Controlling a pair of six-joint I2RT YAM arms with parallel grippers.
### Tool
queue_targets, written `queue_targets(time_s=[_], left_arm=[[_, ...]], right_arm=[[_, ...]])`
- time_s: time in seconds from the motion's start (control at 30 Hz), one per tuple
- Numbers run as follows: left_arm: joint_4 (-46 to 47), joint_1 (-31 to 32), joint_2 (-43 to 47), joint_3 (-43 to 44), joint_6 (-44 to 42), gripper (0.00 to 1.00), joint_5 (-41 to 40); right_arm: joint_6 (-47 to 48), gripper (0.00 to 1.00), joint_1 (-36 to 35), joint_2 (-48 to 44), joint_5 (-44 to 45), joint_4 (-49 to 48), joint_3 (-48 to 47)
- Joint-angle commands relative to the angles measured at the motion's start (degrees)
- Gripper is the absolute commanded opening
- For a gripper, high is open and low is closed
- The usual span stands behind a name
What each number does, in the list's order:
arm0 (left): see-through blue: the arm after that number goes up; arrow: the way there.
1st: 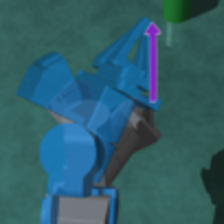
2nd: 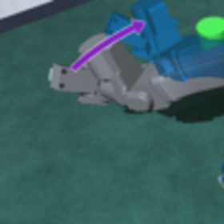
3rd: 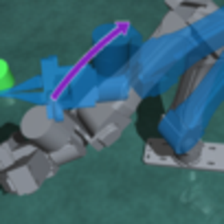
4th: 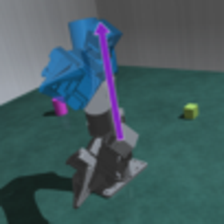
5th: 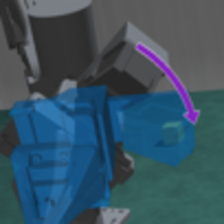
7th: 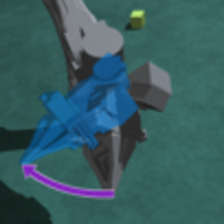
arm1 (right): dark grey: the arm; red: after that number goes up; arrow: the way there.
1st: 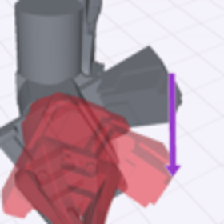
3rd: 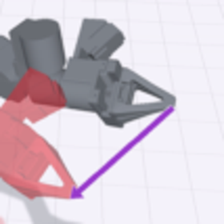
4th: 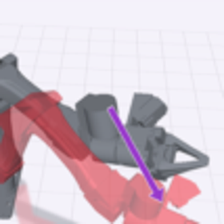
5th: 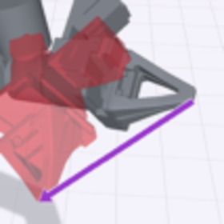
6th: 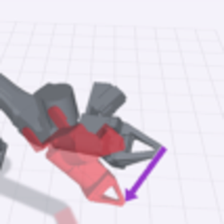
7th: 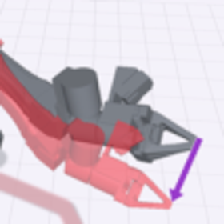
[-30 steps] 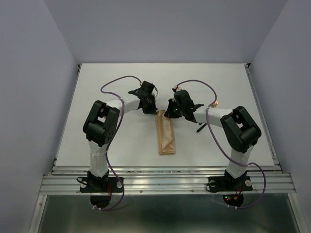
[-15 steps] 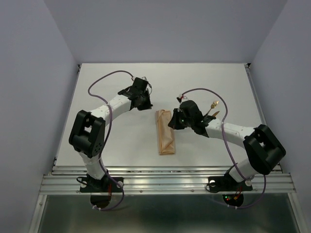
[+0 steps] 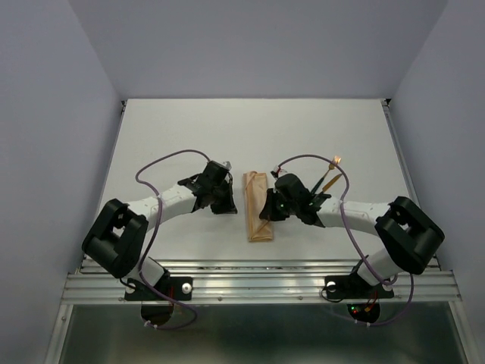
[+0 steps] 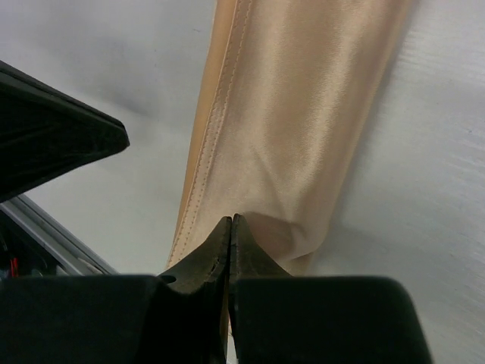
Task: Fold the napkin into a case and place the utensils inside
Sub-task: Smooth out the smaller rectangle-folded napkin at the center of the board.
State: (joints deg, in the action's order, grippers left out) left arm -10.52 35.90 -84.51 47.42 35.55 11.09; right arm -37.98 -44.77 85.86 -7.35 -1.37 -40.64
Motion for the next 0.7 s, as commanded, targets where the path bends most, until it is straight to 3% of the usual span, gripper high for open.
queue_targets(time_s=[0.0,0.27,0.67], left_arm=[[4.11,0.31,0.57,-3.38,2.59,0.00,2.09],[5.34,1.19,2.51,-6.37,1.72,0.00,5.41],[15.09,2.68,7.26,-10.50,3.04,0.00,15.01]], right_arm=[[-0.61,0.01,-1.54,1.93,-0.91,-4.43,-1.01],[0.27,0.01,-2.07,9.31,-2.05,-7.51,-2.51],[0.89,0.01,-2.60,9.76,-1.87,-6.55,-2.86]])
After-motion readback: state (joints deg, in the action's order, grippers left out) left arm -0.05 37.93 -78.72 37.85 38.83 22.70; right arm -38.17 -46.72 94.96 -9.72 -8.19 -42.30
